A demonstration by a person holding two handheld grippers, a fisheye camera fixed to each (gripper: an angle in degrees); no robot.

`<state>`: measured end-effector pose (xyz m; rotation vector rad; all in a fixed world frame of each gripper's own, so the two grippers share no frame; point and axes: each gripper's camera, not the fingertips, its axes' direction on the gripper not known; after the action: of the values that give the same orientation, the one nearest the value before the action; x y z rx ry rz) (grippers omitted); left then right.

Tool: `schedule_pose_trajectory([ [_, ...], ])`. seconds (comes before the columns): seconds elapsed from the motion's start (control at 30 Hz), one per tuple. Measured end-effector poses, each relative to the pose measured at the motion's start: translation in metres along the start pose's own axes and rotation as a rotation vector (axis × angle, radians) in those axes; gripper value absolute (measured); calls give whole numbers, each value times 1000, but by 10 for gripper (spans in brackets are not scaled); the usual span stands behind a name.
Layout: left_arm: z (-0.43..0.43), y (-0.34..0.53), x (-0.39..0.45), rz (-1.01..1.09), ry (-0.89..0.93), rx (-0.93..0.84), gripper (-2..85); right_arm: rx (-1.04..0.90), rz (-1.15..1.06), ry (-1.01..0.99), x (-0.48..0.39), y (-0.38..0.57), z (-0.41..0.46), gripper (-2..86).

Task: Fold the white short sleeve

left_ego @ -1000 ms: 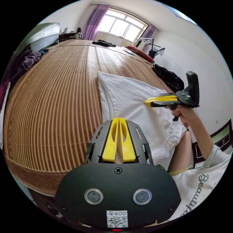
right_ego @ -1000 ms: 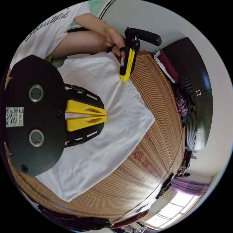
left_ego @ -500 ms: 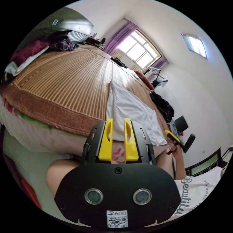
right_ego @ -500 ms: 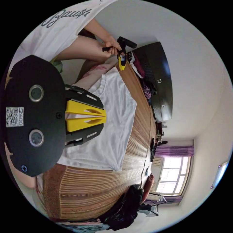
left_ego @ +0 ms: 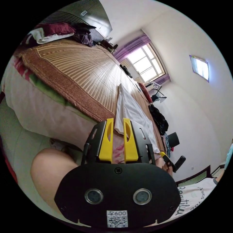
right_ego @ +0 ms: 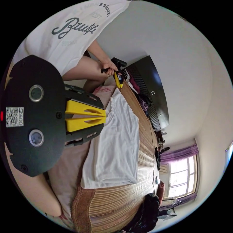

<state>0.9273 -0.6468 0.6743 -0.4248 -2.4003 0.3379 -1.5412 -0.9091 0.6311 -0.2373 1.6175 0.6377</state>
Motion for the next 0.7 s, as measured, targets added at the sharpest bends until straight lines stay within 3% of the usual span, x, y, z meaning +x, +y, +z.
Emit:
schedule_pose_trajectory([
  [0.23, 13, 20, 42, 10, 51, -19, 41, -12, 88, -9, 42, 22, -10, 25],
  [0.5, 24, 58, 112, 44, -8, 7, 8, -159, -42, 7, 61, 55, 3, 56],
  [0.7, 24, 95, 161, 10, 47, 49, 10, -223, -320, 29, 38, 89, 44, 74],
])
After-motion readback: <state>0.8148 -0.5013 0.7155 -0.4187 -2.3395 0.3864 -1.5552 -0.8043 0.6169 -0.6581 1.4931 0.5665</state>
